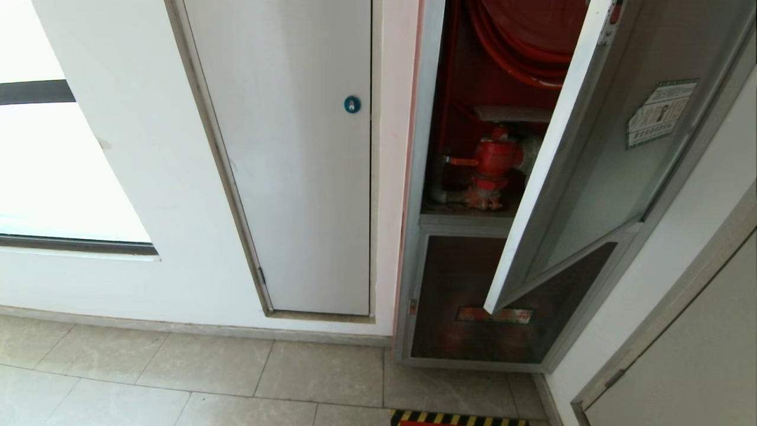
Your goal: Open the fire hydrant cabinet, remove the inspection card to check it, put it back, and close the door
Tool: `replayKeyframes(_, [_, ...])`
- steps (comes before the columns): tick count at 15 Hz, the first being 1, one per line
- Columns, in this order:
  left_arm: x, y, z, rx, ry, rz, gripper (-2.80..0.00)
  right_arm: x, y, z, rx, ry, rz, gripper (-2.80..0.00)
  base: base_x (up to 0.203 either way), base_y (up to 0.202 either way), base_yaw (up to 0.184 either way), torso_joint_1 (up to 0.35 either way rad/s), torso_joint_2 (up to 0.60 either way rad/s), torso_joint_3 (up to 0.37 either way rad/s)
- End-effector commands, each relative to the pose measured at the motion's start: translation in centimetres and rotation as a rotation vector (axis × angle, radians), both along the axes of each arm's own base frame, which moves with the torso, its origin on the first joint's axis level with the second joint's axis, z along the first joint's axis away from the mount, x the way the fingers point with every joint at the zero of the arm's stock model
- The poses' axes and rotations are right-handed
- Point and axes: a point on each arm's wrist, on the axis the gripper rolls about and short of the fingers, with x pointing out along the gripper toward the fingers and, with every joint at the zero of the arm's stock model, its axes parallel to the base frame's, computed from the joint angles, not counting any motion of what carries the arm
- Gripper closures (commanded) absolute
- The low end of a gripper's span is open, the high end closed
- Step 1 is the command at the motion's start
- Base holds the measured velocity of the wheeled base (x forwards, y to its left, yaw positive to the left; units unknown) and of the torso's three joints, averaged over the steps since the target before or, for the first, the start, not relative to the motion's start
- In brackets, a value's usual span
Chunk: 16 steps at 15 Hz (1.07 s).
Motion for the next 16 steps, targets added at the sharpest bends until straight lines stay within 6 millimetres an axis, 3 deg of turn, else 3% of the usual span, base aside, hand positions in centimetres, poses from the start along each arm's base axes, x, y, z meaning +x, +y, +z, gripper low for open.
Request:
replayKeyframes(1, [0.1,0.0,-0.5,-0.001,0.017,0.001,0.0,0.0,0.0,0.0,-0.001,0.0,0.0,0.0,0.0,0.0,0.0,0.0,0.0,0.0])
replayKeyframes(9, [0.1,0.0,-0.5,0.0,0.019,0.001,0.0,-0.2,0.0,0.7,0.015,-0.021,-0.001,0.0,0.0,0.0,0.0,0.0,0.0,0.0])
replayKeyframes(13, [0.1,0.0,-0.5,-0.001,0.019,0.001,0.0,-1.5,0.0,5.4,0.09,-0.102,0.012,0.0,0.0,0.0,0.0,0.0,0.0,0.0])
replayKeyframes(16, [0.1,0.0,-0.5,0.0,0.019,0.001,0.0,-0.9,0.1,8.4,0.136,-0.074,0.07,0.0,0.0,0.0,0.0,0.0,0.0,0.0])
